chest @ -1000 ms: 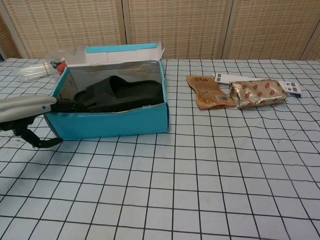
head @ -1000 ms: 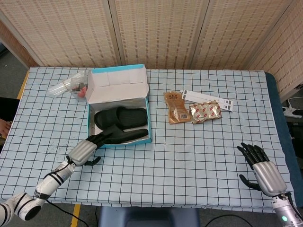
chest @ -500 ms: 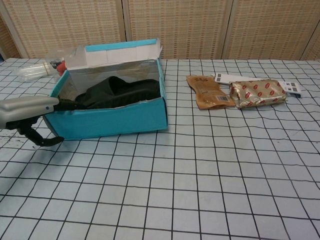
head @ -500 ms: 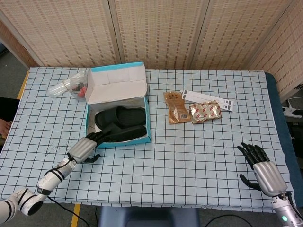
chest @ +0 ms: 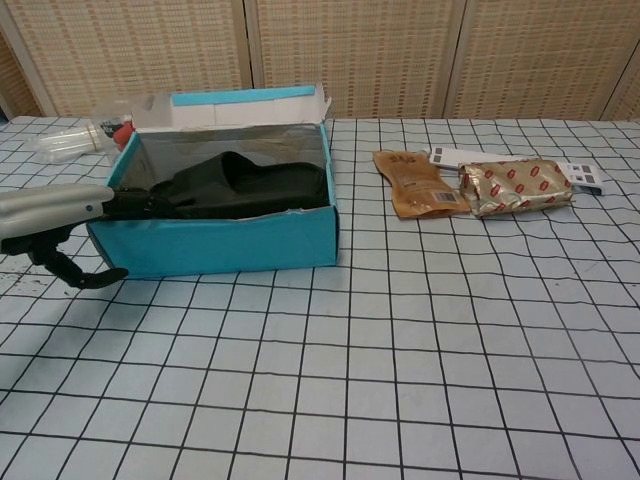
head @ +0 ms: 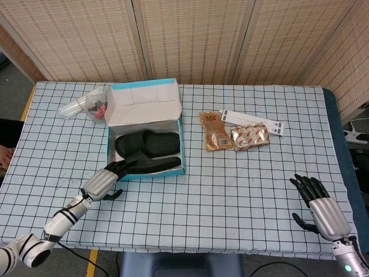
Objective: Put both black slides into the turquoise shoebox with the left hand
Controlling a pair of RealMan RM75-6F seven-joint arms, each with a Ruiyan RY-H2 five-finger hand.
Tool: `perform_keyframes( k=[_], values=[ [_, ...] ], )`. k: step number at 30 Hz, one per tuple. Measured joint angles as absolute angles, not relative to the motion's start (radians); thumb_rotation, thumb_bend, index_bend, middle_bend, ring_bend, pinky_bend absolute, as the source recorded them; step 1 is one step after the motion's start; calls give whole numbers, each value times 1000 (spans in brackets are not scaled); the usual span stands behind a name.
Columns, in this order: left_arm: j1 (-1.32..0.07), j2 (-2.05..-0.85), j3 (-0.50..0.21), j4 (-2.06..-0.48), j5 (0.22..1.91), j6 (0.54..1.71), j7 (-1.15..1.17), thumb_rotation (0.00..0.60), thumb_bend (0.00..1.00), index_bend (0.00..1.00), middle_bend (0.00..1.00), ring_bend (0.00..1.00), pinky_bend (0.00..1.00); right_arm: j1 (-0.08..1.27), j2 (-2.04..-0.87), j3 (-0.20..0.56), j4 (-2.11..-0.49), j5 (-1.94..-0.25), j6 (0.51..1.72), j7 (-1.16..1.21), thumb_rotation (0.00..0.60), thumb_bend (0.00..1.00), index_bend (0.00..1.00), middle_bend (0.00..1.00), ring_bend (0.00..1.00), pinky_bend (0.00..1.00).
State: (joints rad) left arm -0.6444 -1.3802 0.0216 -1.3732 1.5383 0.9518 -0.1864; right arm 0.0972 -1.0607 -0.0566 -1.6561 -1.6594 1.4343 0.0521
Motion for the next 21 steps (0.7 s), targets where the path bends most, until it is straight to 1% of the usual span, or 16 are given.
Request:
perform_keyframes(
  k=[7, 16, 21],
  values=[
    [-638, -1384, 15, -1361, 1608, 1056, -328, 600, 438, 0, 0, 0, 78, 98, -1062, -54, -1654, -1655, 1433, 52, 600, 226, 0, 0, 0, 0],
    [-651, -1384, 6, -1338, 1647, 1107, -476, 600, 438, 0, 0, 0, 56, 97, -1061, -53, -1654, -1655, 1434, 54, 600, 226, 0, 0, 0, 0],
    [-651, -1367, -4, -1343, 1656, 1147, -493, 600, 438, 0, 0, 0, 55, 96, -1059, -51, -1653, -1654, 1437, 56, 600, 227, 0, 0, 0, 0]
  ],
)
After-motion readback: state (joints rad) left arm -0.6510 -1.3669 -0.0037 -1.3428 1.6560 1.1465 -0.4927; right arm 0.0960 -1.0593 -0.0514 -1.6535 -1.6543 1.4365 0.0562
